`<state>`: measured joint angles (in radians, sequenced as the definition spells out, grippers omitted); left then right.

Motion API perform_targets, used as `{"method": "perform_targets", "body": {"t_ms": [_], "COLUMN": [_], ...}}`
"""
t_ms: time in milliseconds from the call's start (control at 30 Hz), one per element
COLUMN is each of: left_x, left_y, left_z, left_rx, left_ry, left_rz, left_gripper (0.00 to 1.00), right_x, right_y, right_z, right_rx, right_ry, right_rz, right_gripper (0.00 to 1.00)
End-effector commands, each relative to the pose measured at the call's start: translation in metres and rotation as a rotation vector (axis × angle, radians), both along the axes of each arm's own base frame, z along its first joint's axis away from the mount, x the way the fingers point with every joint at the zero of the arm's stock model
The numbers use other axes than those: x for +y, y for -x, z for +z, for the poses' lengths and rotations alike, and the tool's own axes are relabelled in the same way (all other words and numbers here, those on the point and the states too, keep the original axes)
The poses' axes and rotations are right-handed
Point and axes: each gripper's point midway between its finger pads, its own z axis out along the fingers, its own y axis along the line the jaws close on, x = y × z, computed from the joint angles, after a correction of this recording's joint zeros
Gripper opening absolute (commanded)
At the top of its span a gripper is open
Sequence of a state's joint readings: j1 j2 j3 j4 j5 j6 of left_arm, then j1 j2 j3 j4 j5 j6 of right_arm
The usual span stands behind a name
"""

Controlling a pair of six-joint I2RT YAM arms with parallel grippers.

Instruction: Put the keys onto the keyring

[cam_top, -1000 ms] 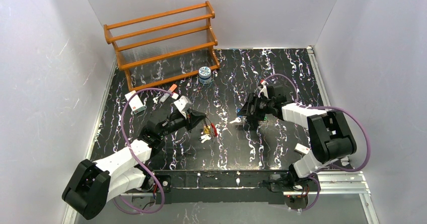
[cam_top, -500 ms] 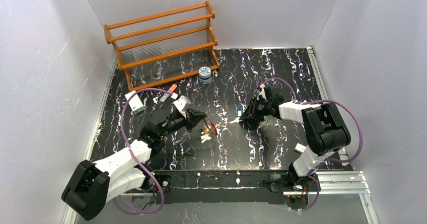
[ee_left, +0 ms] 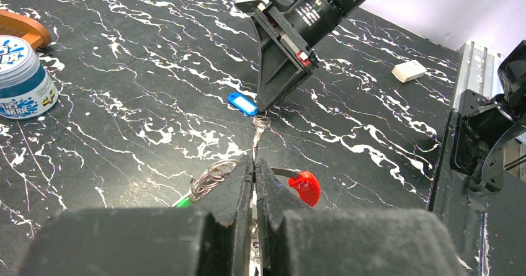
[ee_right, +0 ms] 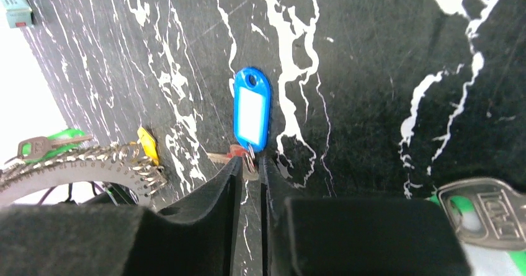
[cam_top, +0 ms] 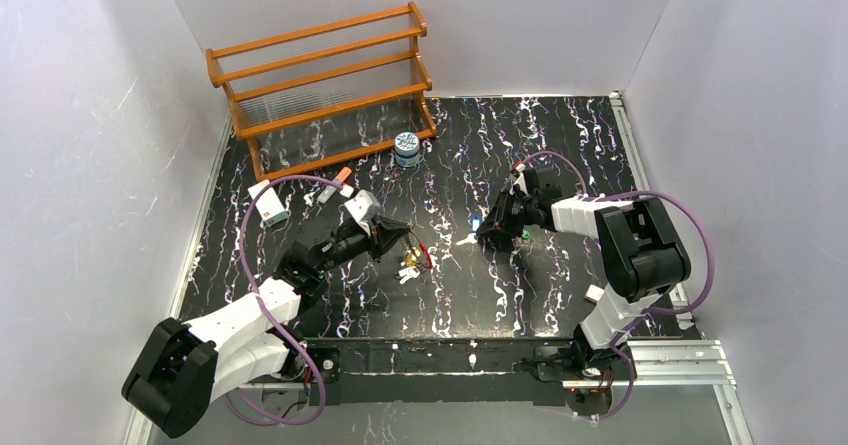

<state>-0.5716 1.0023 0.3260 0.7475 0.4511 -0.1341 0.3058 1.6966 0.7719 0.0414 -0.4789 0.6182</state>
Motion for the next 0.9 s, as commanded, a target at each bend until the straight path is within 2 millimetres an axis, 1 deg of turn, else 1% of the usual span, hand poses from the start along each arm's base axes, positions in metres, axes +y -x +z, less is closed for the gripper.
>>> {"method": "perform_targets", "body": {"t_ms": [0,100,267,400,600,867], "left_x": [0.0,0.0,0.001,0.001,0.002,0.003], "left_y": [-0.001,-0.001,-0.001,0.0,0.0,0.004], "left_z": [0.016,0.017,0.017,0.017,0.022,0.025], "left_rx": [-0.059,-0.062,-0.063,-0.074,-0.118,-0.166], "left_ry": [0.026,0.027,0.028,0.024,0.011,-0.017], "left_rz": [0.002,0.004,0.006,0.006,-0.003,-0.021], "left_gripper": [0.0,0.0,0.0,0.0,0.0,0.0], "right_x": [0.005,0.007,0.008,0.009,0.011,0.005], "right_y": [-0.017,-0.018,-0.018,-0.019,-0.028,-0.039], "right_z": [0.006,0.007,0.012,0.022,0.056,0.098], "right_rx": [-0.035,-0.03,-0.043,-0.076,-0.187,-0.341], "right_ry": [-0.019,-0.031,-0.035,-0.034,-0.028,0.024], "right_rz": [0.006,0.019,0.038,0.073,0.129,0.172], "right_gripper": [0.2,0.15,0.01,0.01,0.01,0.01]}}
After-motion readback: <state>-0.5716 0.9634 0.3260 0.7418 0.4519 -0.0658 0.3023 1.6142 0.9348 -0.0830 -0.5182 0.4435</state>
